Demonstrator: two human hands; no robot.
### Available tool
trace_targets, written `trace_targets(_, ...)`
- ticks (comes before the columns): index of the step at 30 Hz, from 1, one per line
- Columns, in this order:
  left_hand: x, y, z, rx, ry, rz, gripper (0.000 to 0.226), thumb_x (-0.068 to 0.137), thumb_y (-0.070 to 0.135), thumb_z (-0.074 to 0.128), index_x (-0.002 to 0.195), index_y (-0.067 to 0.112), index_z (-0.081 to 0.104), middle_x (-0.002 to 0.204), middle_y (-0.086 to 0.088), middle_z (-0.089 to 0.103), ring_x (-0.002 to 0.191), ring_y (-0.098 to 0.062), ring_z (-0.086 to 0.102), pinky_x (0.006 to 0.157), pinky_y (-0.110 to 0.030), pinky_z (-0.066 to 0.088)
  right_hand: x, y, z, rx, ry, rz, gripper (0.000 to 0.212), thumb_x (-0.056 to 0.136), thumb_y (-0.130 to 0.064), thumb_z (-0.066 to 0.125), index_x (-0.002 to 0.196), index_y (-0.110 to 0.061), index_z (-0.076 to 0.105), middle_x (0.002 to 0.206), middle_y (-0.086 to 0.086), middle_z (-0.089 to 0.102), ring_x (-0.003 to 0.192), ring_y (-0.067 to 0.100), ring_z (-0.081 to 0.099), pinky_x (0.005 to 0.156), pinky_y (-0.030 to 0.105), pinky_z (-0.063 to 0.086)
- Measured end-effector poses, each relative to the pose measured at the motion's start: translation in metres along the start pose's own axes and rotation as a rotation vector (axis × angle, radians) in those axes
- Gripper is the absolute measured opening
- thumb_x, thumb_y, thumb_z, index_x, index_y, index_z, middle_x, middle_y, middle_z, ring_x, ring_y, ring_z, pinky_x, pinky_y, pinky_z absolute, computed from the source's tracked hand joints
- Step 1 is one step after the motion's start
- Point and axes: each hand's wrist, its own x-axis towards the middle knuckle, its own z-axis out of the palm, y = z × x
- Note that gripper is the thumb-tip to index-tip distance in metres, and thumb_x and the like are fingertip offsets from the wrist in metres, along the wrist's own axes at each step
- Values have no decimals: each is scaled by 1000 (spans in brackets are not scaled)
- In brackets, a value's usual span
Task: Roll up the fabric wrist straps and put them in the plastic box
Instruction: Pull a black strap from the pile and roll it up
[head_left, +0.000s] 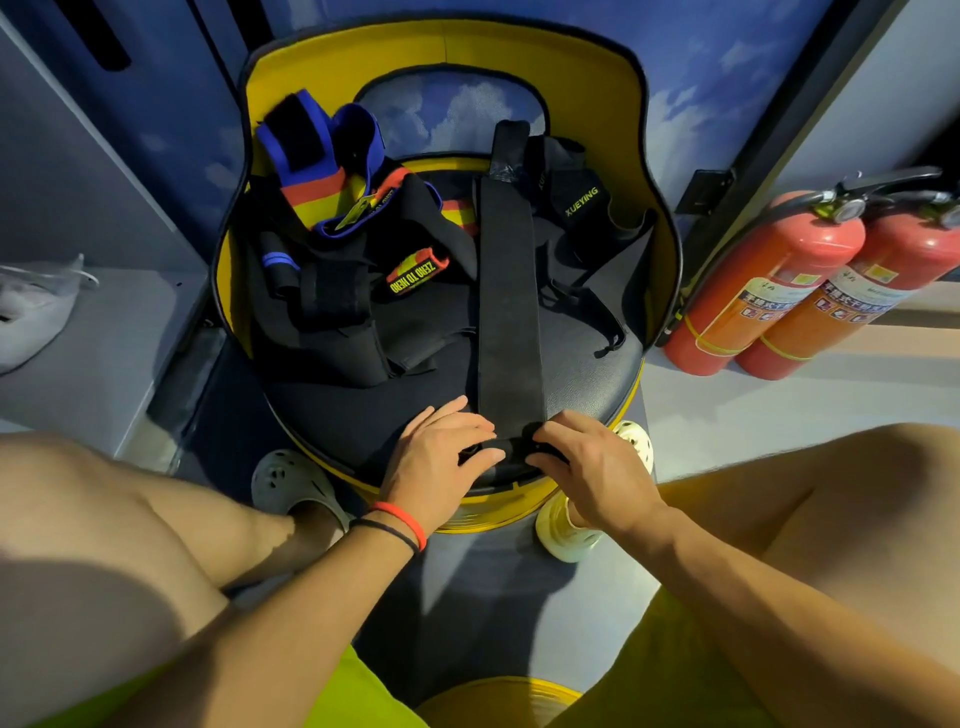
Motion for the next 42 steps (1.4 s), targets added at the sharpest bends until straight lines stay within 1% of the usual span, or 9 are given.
trace_targets(5, 1, 3, 5, -126, 99, -90, 21, 89, 34, 73, 109, 31, 76, 116, 18, 70, 133, -5, 49, 116, -29, 24, 3, 2, 1, -26, 27, 10, 19, 95, -32, 68, 107, -18, 70, 113, 1, 55, 90, 19, 57, 66, 29, 57)
trace_targets(12, 10, 3, 7, -115, 110, -152, 7, 88, 31, 74, 92, 32, 79, 100, 19, 72, 122, -6, 54, 106, -50, 40, 0, -5, 0, -164, 38, -61, 36, 87, -35, 75, 118, -22, 60, 101, 1, 60, 83, 23, 57, 58, 36, 54)
trace_targets(17, 17, 5, 8, -94, 205, -205, 7, 85, 33, 77, 90, 31, 81, 109, 15, 58, 102, -8, 49, 93, -40, 47, 5, 1, 3, -126, 61, -39, 36, 87, -27, 78, 120, -17, 67, 119, 3, 59, 99, 24, 58, 72, 34, 58)
trace_targets(21, 23, 12, 7, -219, 240, -191, 4, 87, 25, 76, 85, 21, 76, 103, 10, 67, 94, -8, 63, 85, -40, 55, 15, 5, 1, -116, 65, -40, 36, 96, -32, 67, 128, -15, 69, 111, 2, 61, 91, 25, 57, 71, 38, 56)
trace_targets(24, 22, 11, 8, -197, 280, -212, 11, 91, 29, 73, 93, 20, 80, 115, 9, 65, 102, -7, 60, 87, -29, 52, 21, 4, -1, -16, 53, 47, 35, 98, -37, 63, 128, -21, 67, 105, -1, 62, 91, 24, 58, 73, 39, 54)
trace_targets(30, 22, 12, 6, -184, 257, -223, 32, 80, 34, 83, 108, 19, 78, 106, 7, 73, 97, -6, 66, 87, -20, 52, 31, 3, -4, 372, 146, 366, 18, 89, -41, 76, 99, -28, 70, 87, -11, 72, 81, 13, 66, 71, 38, 56)
trace_targets(34, 38, 18, 3, -233, 235, -405, 26, 80, 37, 82, 100, 21, 80, 95, 6, 74, 90, -10, 68, 79, -23, 50, 44, 1, -2, 446, 156, 512, 29, 88, -47, 75, 105, -24, 78, 93, -5, 75, 86, 16, 69, 78, 41, 59)
trace_targets(39, 53, 18, -1, -300, 181, -560, 24, 78, 43, 81, 95, 27, 78, 90, 11, 75, 92, -12, 70, 83, -31, 56, 51, 0, 2, 457, 211, 522, 25, 89, -46, 73, 99, -24, 65, 94, -1, 66, 86, 22, 62, 76, 45, 56)
trace_targets(42, 59, 17, 0, -299, 185, -574, 31, 78, 45, 80, 103, 29, 75, 93, 8, 75, 92, -17, 70, 89, -38, 56, 53, -2, 7, 360, 285, 324, 14, 94, -30, 71, 93, -18, 65, 91, -2, 59, 85, 18, 56, 75, 42, 51)
